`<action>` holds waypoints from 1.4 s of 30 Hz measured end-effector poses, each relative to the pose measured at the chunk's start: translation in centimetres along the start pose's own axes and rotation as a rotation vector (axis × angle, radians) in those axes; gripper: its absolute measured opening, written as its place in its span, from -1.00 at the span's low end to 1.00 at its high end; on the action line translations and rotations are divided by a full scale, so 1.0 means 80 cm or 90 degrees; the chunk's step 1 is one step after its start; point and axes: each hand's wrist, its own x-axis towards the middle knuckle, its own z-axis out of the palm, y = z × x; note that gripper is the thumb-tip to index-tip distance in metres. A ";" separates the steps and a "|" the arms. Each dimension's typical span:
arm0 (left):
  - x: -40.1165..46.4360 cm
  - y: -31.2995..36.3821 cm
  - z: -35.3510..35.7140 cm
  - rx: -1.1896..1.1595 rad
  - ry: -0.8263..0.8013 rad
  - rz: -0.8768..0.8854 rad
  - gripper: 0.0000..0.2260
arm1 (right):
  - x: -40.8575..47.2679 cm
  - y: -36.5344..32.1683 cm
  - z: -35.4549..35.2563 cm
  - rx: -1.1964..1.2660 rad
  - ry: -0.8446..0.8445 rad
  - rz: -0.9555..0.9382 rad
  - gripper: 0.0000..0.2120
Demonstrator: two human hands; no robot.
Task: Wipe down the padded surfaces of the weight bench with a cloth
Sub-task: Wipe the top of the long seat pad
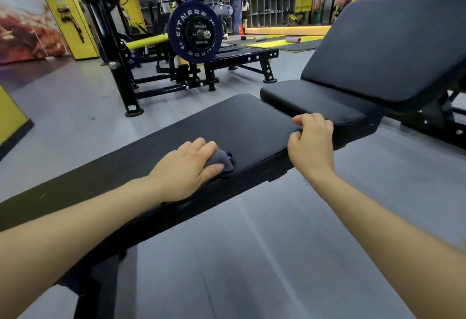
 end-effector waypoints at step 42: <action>0.107 -0.062 0.020 -0.047 0.008 -0.208 -0.67 | 0.015 -0.064 0.067 -0.293 -0.109 -0.187 -0.70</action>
